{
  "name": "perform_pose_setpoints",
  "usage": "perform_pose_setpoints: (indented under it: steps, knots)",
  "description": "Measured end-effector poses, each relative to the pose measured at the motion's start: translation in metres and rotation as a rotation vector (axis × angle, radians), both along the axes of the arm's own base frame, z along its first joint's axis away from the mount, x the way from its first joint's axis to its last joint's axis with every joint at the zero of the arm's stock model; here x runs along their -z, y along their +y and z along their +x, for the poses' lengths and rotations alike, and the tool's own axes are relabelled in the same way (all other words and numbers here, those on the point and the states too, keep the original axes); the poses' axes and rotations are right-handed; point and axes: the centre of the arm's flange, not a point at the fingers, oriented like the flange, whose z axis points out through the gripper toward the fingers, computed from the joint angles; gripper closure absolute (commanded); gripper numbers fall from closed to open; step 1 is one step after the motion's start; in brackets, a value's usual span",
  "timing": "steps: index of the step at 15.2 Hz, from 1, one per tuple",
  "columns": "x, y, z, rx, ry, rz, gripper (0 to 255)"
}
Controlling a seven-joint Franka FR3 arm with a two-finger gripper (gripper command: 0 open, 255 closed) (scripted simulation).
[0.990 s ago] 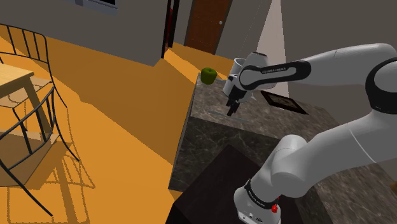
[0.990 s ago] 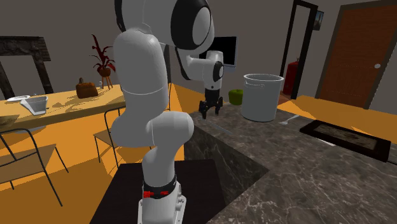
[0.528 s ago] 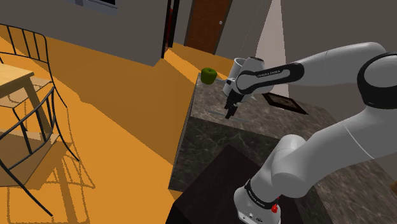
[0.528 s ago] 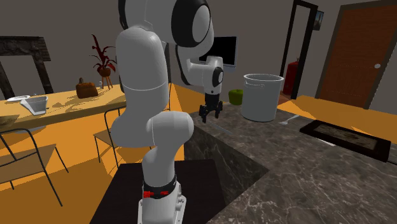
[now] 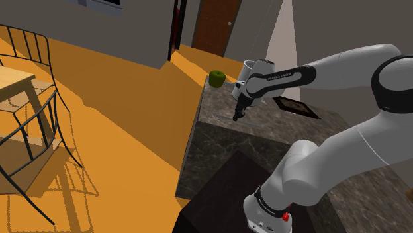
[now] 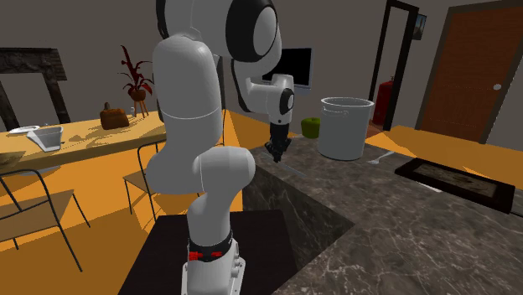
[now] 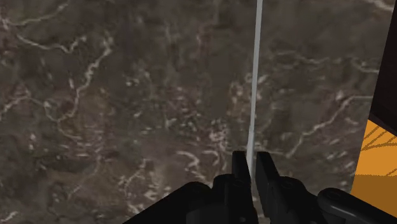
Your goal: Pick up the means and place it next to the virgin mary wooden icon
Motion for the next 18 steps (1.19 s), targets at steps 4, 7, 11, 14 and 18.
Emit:
perform_pose_setpoints:
  steps: [4, 7, 11, 14, 18]
  knots:
    - [0.000, 0.000, 0.000, 0.000, 0.000, 0.000, 255]
    - [-0.002, 0.000, 0.000, 0.000, 0.000, 0.000, 255]
    - [-0.021, 0.000, 0.000, 0.000, -0.001, 0.000, 255]
    - [-0.037, 0.000, 0.000, 0.000, -0.001, 0.000, 255]
    - [-0.057, 0.000, -0.001, 0.000, -0.001, 0.000, 255]
